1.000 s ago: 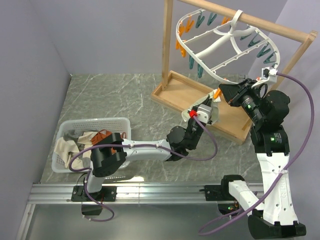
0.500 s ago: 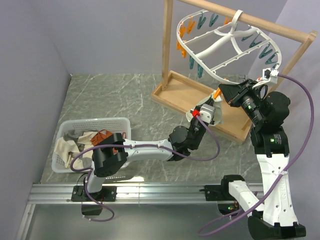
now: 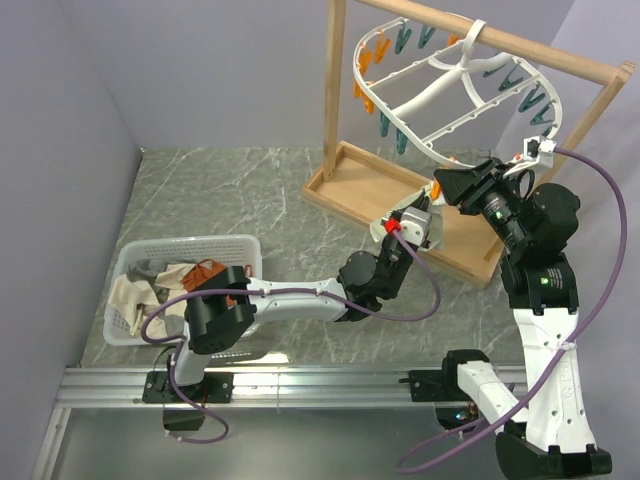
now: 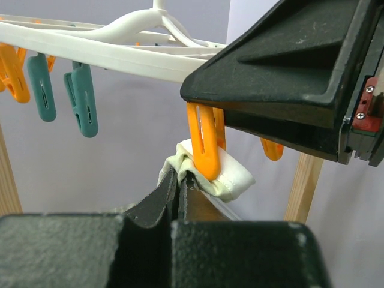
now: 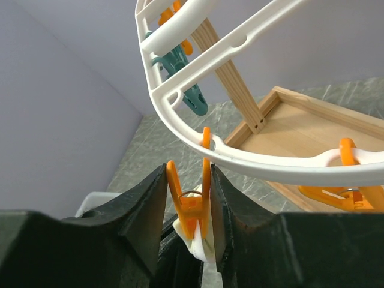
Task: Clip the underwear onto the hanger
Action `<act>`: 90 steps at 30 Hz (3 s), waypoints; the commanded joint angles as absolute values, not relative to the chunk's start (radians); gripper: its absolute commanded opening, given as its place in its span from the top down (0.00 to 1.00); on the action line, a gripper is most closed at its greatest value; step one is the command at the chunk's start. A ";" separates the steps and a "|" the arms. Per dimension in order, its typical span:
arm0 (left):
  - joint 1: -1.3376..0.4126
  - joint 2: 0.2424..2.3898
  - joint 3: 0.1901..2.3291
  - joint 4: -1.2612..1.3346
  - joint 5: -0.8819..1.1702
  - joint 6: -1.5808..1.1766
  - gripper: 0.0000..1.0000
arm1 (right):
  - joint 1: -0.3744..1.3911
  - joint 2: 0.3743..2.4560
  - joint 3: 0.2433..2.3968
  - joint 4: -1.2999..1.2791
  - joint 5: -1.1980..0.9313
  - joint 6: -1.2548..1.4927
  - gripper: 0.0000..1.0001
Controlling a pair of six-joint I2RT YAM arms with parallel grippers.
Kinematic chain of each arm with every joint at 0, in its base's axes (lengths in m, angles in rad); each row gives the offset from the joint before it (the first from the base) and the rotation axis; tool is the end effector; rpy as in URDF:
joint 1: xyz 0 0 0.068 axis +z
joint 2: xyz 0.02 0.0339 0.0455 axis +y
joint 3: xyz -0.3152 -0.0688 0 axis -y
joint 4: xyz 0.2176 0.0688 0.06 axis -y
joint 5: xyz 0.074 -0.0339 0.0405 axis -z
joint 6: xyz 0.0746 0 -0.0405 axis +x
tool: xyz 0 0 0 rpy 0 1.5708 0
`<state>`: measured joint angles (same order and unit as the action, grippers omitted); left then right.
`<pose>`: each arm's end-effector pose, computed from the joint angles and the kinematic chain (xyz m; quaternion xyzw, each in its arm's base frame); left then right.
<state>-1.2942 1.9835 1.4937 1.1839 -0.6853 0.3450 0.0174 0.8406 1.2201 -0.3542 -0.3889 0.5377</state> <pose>0.1732 -0.4373 0.4371 0.0845 0.4952 -0.2629 0.8237 0.1321 0.0306 0.4883 0.0425 0.6975 0.3222 0.6387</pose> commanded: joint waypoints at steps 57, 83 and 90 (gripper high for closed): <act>-0.678 1.587 1.130 0.369 0.745 -0.621 0.18 | 0.018 0.769 1.243 -0.655 -0.410 0.229 0.37; -0.646 1.695 0.967 0.667 0.722 -0.597 0.23 | 0.018 0.629 0.973 -0.646 -0.348 0.144 0.62; -0.678 1.641 0.940 0.643 0.676 -0.463 0.28 | 0.018 0.615 0.936 -0.609 -0.339 0.130 0.66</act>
